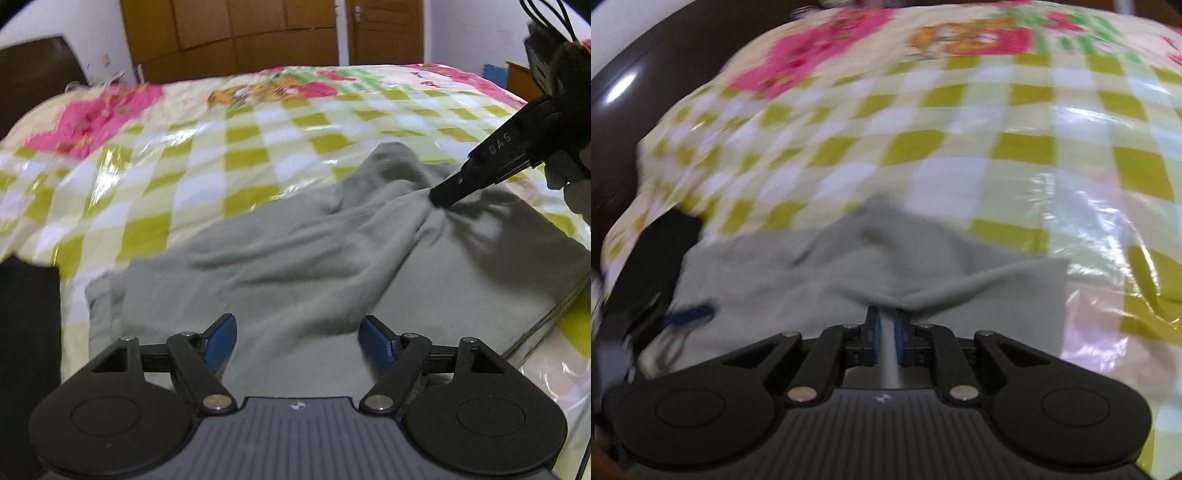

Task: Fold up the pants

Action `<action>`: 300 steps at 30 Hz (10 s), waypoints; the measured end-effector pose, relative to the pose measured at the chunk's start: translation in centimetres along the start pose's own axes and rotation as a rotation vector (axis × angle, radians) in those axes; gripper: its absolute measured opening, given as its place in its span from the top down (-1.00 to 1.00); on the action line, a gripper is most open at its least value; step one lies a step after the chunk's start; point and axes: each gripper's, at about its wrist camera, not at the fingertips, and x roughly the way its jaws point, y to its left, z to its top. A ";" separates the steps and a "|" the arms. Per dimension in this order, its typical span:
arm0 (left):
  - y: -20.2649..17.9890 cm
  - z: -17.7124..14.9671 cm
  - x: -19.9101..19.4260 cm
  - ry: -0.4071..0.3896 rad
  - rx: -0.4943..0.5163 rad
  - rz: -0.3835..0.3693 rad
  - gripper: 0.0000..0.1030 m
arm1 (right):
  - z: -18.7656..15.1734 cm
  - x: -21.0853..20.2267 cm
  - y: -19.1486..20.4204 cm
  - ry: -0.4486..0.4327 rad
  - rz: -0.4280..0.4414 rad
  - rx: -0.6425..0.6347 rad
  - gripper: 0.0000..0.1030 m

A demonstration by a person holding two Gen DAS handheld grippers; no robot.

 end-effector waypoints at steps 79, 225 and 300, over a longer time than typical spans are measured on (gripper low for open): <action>-9.0 2.1 -0.1 -0.081 0.122 -0.125 -0.71 | -8.6 -8.2 -10.1 -0.004 0.123 0.337 0.37; -1.9 -0.1 -8.6 -0.138 -0.248 -0.220 0.53 | 2.7 -5.7 12.4 0.039 0.059 -0.070 0.93; 3.2 1.0 -2.6 -0.028 -0.283 -0.006 -0.12 | -5.4 -3.9 2.9 -0.031 0.012 0.054 0.28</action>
